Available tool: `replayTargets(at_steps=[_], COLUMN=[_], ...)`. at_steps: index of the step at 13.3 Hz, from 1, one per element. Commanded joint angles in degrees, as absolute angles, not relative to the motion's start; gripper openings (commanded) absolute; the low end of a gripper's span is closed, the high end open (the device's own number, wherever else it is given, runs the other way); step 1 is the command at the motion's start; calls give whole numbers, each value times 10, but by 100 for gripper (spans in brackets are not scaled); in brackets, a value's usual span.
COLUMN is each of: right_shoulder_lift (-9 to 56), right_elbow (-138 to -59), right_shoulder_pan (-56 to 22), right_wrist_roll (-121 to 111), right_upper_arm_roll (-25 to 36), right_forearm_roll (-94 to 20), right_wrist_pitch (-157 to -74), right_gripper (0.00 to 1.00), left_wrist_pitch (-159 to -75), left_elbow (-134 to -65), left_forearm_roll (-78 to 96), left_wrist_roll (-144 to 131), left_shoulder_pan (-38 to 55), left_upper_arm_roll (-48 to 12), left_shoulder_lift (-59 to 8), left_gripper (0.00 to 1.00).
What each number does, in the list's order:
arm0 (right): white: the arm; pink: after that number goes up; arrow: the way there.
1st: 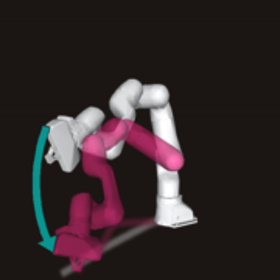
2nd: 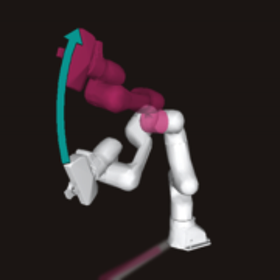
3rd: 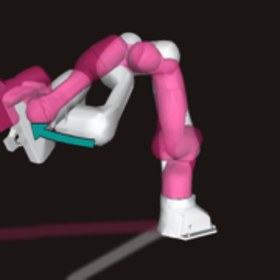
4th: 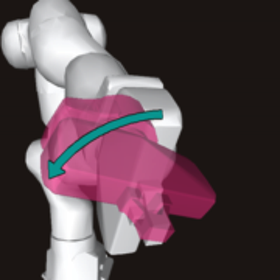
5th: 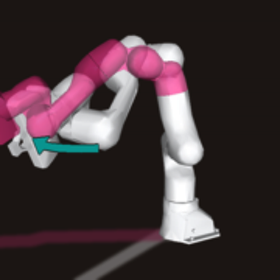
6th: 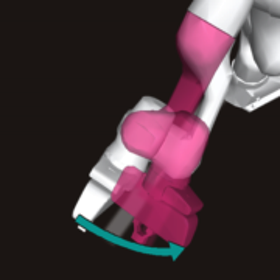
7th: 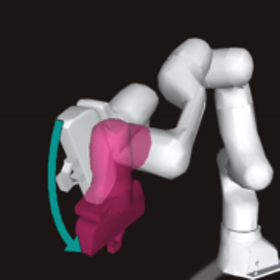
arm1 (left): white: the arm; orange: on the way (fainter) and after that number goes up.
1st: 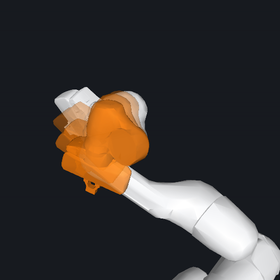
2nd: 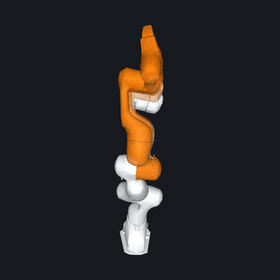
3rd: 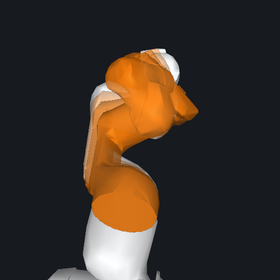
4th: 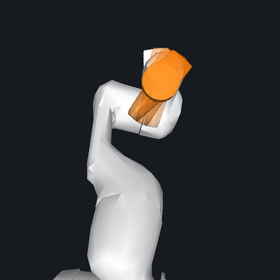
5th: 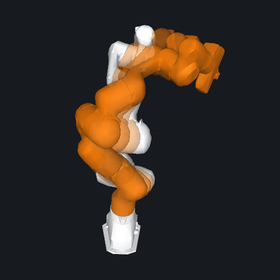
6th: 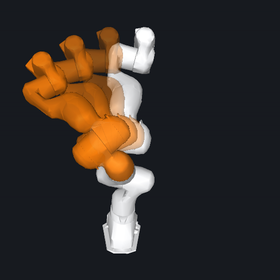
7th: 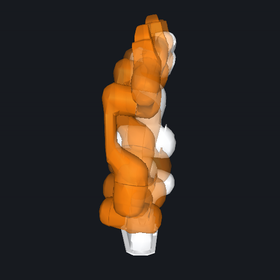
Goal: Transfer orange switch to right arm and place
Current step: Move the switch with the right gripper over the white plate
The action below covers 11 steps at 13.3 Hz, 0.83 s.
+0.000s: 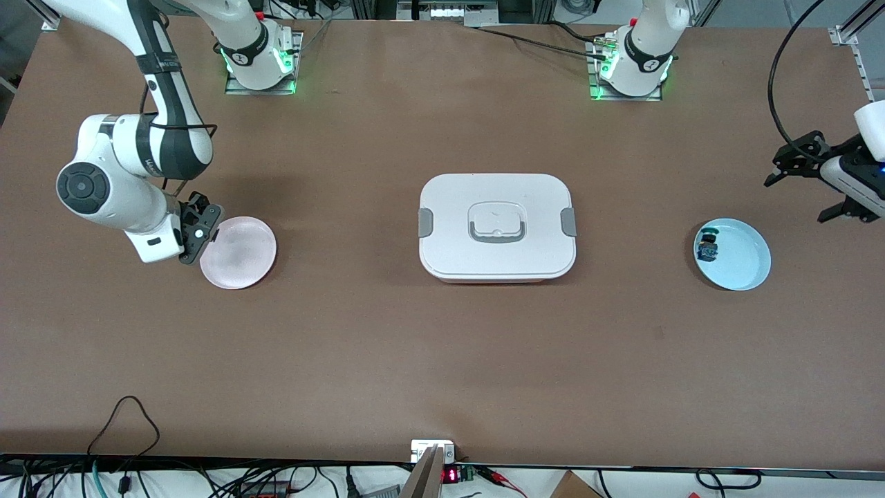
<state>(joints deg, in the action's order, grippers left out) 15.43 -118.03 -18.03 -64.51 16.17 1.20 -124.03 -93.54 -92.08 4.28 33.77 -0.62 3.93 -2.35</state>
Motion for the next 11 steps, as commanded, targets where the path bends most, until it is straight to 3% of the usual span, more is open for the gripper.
replayTargets(at_steps=[1, 4, 11], right_shoulder_lift=[141, 144, 184], right_elbow=[-1221, -1252, -1268], right_shoulder_pan=[-182, -191, -207], right_wrist_roll=[-678, -682, -730], right_upper_arm_roll=[156, 155, 149], right_forearm_roll=[22, 22, 22], right_wrist_pitch=[-1298, -1360, -1448], right_gripper=[0, 0, 0], left_wrist_pitch=[-933, -933, -914], left_elbow=[-988, -1018, -978], left_forearm_roll=[-10, -13, -7], left_wrist_roll=[210, 101, 54], left_shoulder_pan=[29, 33, 32], left_upper_arm_roll=[49, 44, 29], left_shoulder_lift=[38, 63, 37], left_gripper=[100, 100, 100])
